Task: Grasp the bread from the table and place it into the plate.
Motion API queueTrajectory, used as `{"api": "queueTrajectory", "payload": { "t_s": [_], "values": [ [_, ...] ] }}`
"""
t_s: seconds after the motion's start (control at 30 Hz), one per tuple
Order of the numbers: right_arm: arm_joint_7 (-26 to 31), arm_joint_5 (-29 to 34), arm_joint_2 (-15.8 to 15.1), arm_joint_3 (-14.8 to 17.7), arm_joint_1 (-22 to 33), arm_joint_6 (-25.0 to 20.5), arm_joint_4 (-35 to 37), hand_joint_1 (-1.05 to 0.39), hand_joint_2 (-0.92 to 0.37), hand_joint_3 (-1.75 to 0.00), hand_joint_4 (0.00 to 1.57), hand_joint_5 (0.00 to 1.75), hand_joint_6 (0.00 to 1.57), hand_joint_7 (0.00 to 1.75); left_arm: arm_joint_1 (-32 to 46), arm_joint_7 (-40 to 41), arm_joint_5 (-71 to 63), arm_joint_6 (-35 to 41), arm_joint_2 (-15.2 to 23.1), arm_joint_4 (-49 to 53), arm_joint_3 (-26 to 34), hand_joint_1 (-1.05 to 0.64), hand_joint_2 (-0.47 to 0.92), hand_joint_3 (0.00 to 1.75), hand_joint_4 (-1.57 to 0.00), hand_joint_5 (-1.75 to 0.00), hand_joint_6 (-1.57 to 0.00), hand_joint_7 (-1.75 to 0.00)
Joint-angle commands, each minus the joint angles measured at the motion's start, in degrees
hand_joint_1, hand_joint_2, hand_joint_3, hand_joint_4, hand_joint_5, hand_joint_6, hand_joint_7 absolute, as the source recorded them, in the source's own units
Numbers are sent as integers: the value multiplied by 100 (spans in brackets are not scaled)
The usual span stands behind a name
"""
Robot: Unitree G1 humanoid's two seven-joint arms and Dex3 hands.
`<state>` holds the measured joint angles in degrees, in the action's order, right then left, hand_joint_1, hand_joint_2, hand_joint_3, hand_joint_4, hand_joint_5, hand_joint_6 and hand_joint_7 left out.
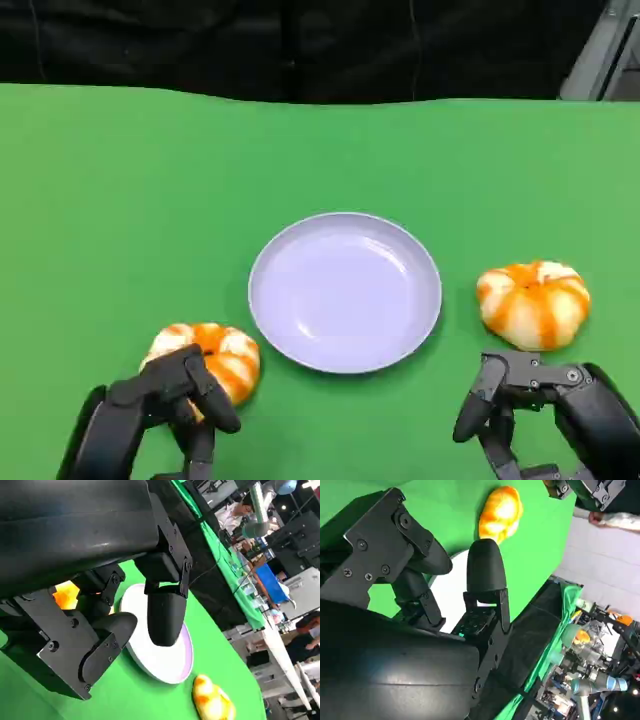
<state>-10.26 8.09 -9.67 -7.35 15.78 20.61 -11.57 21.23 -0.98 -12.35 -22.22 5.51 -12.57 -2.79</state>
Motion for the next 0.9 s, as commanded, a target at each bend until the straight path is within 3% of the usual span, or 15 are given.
{"api": "queueTrajectory", "payload": {
  "t_s": [0.03,0.53,0.63,0.73,0.83,0.9],
  "values": [
    [14,-43,-37,27,-18,49,10,7,-29,-143,88,171,83,131,-5,-10,13,-28,86,-13,21,2,25,156,-90,-173,-81,-152],
    [14,-43,-34,24,-46,72,48,6,-28,-144,88,172,83,130,-19,31,-25,-38,80,0,34,2,25,155,-87,-170,-81,-149],
    [24,-22,-34,23,-48,75,41,6,-28,-143,88,172,83,130,-23,51,27,-55,43,14,42,3,27,152,-83,-153,-82,-129],
    [12,-38,-25,14,-24,12,-5,6,-28,-143,88,172,83,130,-11,49,130,-78,0,-3,48,1,34,136,-79,-131,-83,-103],
    [28,-23,-15,10,-25,43,7,6,-28,-144,88,172,83,130,-2,100,88,-48,-35,-25,61,-6,54,87,-69,-117,-80,-70],
    [35,-14,-9,6,-32,52,17,7,-28,-144,88,171,83,130,7,181,-59,-10,-47,-48,80,-15,72,43,-55,-110,-77,-42]
  ]
}}
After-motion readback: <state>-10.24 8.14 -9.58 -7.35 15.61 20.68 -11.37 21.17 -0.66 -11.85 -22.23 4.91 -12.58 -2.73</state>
